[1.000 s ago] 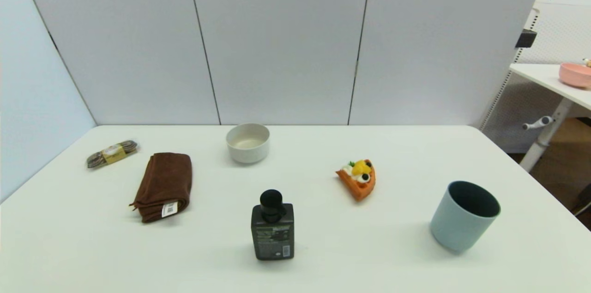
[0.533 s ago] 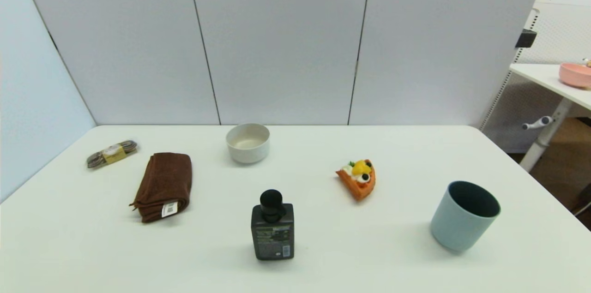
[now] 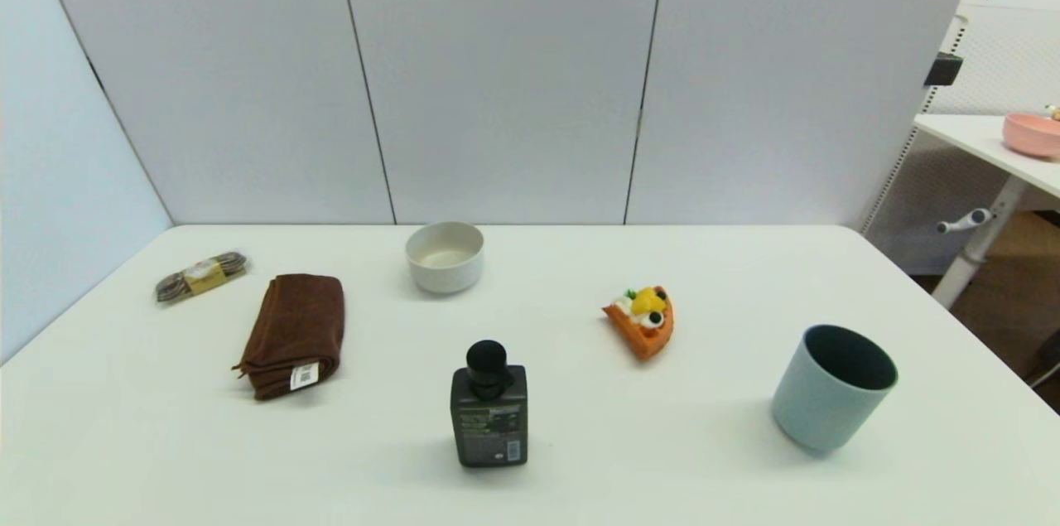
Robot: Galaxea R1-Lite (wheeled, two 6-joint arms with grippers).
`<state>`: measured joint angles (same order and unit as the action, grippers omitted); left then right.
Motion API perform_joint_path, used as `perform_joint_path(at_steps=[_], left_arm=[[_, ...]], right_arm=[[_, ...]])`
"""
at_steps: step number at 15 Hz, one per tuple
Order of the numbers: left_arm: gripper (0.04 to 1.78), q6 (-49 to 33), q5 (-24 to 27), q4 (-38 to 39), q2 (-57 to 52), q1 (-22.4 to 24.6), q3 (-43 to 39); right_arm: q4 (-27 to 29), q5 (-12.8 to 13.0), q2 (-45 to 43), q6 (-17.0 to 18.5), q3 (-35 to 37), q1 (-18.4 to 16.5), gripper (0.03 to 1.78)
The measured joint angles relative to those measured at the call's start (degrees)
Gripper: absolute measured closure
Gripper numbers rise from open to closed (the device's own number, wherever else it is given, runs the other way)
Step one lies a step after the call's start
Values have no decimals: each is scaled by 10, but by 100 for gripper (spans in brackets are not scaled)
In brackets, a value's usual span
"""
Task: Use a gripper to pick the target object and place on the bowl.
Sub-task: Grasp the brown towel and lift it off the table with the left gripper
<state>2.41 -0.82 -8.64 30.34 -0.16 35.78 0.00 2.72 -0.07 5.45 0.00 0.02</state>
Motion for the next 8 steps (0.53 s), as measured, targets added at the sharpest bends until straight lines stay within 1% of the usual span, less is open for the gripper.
perform_joint_path(at_steps=[5, 7, 8], left_arm=[[11, -2, -1, -10, 221, -21, 262], [11, -2, 0, -27, 305, -28, 357], [11, -2, 0, -47, 345, -31, 401]], right_arm=[[0, 0, 0, 0, 0, 0, 10], [0, 0, 0, 0, 0, 0, 10], [0, 0, 0, 0, 0, 0, 10]])
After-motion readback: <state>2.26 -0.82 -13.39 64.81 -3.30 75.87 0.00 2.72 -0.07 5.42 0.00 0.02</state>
